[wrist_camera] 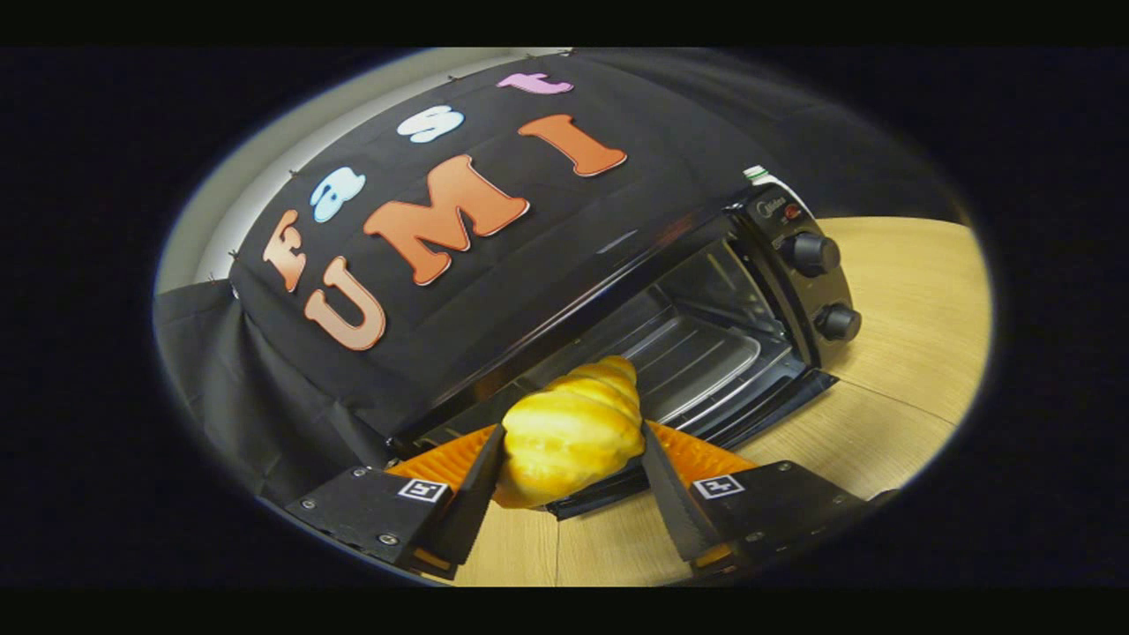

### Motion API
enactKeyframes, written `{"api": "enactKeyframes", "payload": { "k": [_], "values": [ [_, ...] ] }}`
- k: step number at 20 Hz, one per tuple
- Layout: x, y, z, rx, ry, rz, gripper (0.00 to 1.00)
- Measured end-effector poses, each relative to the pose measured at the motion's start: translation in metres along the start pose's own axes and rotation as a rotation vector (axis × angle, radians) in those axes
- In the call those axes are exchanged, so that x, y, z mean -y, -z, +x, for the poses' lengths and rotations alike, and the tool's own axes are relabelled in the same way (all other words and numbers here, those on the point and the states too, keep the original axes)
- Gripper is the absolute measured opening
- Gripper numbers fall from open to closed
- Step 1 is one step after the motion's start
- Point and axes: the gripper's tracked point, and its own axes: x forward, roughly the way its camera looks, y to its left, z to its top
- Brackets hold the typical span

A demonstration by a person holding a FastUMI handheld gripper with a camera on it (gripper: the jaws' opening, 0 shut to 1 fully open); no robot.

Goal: Open the toaster oven, put the food inside, and close the toaster oven door.

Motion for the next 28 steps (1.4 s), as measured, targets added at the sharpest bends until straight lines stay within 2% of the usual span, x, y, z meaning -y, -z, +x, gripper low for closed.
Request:
{"api": "enactKeyframes", "payload": {
  "k": [4, 8, 11, 12, 15, 17, 19, 24, 28],
  "values": [
    [-0.012, -0.002, 0.019, -0.002, -0.084, 0.059, 0.86],
    [-0.016, 0.005, 0.037, -0.03, -0.106, 0.028, 0.89],
    [-0.008, 0.002, 0.03, -0.02, -0.056, -0.021, 0.95],
    [-0.011, -0.001, 0.024, -0.007, -0.065, -0.021, 0.98],
    [-0.005, -0.007, 0.013, 0.012, -0.046, -0.023, 0.98],
    [-0.011, -0.01, -0.005, 0.015, -0.079, 0.014, 0.98],
    [-0.017, -0.017, -0.028, 0.043, -0.095, -0.007, 0.98],
    [-0.007, -0.03, -0.09, 0.089, -0.073, -0.167, 0.98],
    [0.021, -0.024, -0.124, 0.078, 0.003, -0.32, 0.98]
  ]
}}
